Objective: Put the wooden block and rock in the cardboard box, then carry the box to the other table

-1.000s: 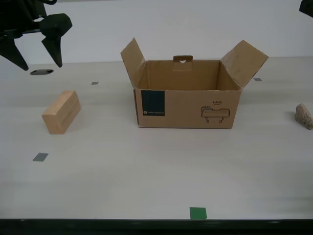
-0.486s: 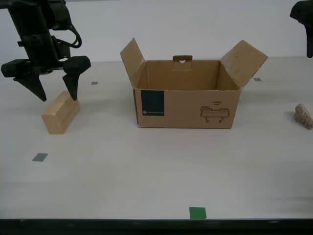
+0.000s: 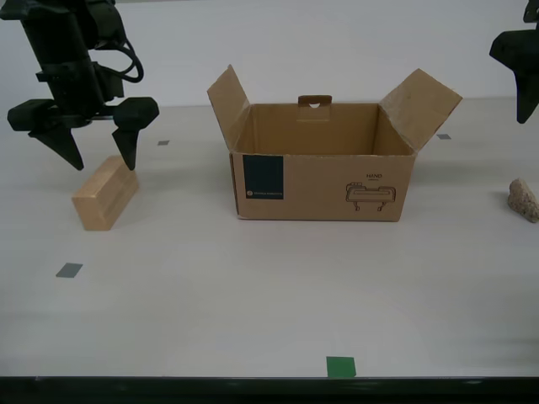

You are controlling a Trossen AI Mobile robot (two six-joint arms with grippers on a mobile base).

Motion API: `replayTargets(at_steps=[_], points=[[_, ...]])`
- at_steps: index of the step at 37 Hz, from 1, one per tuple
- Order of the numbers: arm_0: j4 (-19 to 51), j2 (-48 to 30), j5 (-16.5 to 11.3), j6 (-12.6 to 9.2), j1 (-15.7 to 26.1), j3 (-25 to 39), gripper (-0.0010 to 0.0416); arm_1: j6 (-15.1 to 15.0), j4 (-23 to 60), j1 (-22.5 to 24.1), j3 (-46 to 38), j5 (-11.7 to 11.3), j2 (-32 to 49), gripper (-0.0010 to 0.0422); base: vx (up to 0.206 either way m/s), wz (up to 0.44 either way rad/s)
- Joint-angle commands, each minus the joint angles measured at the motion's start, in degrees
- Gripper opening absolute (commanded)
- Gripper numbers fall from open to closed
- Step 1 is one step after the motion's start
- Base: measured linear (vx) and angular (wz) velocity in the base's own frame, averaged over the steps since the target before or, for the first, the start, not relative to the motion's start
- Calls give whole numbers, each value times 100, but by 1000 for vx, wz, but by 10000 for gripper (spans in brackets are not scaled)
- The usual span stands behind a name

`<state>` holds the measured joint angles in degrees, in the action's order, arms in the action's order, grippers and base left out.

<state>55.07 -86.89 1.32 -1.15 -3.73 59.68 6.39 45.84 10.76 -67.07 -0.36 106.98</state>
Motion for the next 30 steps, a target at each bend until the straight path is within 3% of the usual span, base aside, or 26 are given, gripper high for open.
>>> replayTargets(at_steps=[1,26,30], points=[[-59,-120,-26,-17,0,-63,389,11,0,0,0,-11,0,382,0,0],[-846,-1414,-24,-26,2,-116,389,-4,48,0,0,-11,0,382,0,0],[-916,-1421,-22,-136,0,-151,389,-7,46,0,0,-11,0,382,0,0]])
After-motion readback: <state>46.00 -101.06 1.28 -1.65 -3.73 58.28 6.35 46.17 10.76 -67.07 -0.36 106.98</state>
